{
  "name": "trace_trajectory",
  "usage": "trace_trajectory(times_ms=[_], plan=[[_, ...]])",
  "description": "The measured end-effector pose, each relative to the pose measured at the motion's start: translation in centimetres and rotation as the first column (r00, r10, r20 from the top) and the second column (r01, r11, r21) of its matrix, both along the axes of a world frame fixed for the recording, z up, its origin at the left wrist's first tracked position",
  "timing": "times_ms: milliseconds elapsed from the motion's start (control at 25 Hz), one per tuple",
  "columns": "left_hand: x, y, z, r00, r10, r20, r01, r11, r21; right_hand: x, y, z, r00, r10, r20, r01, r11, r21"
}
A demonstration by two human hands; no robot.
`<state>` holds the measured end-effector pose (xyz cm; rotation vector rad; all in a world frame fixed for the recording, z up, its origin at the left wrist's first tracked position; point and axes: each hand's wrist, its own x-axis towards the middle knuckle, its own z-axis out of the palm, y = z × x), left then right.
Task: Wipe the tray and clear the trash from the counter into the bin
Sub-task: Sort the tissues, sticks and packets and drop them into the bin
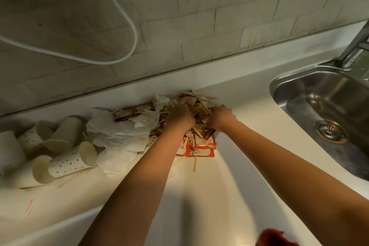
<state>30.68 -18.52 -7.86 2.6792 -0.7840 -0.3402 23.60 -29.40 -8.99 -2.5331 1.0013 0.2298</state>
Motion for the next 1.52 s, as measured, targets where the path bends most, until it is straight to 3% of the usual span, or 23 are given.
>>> trace_trajectory(times_ms=[160,320,560,760,880,1120,1200,1320,1440,1520], plan=[[0.3,-0.2,-0.1,0.989,-0.020,0.146,0.007,0.996,0.084,0.4,-0.5,0.1,1.000,0.012,0.006,-0.012,0.996,0.090],[-0.4,0.1,-0.3,0.937,-0.174,0.304,0.099,0.965,0.244,0.1,0.1,0.0,0.995,0.050,0.089,-0.060,0.991,0.116],[-0.8,1.4,-0.2,0.891,-0.201,0.407,0.107,0.965,0.241,-1.9,0.6,1.5,0.928,-0.188,0.323,0.072,0.939,0.338],[-0.7,2.1,-0.8,0.965,-0.100,0.243,0.112,0.993,-0.034,-3.2,1.1,2.7,0.887,-0.213,0.410,0.042,0.921,0.388],[-0.1,1.5,-1.2,0.988,-0.076,0.137,0.074,0.997,0.020,-3.4,1.4,2.8,0.890,-0.235,0.390,0.060,0.909,0.412],[-0.4,0.2,-1.1,0.967,-0.058,0.249,0.026,0.991,0.132,-3.8,2.0,2.5,0.887,-0.263,0.379,0.082,0.898,0.432],[-0.4,0.3,-0.5,0.967,-0.020,0.256,0.004,0.998,0.061,-4.0,2.3,2.7,0.867,-0.264,0.423,0.067,0.902,0.427],[-1.0,1.1,1.4,0.968,0.101,0.231,-0.058,0.981,-0.187,-4.8,2.4,3.4,0.823,-0.258,0.505,0.044,0.917,0.398],[-2.4,2.5,3.3,0.974,0.228,-0.020,-0.207,0.842,-0.497,-6.3,2.8,4.7,0.783,-0.276,0.558,0.037,0.916,0.400],[-3.8,3.4,4.3,0.956,0.234,-0.178,-0.294,0.756,-0.585,-7.7,3.0,5.6,0.759,-0.289,0.583,0.031,0.911,0.411]])
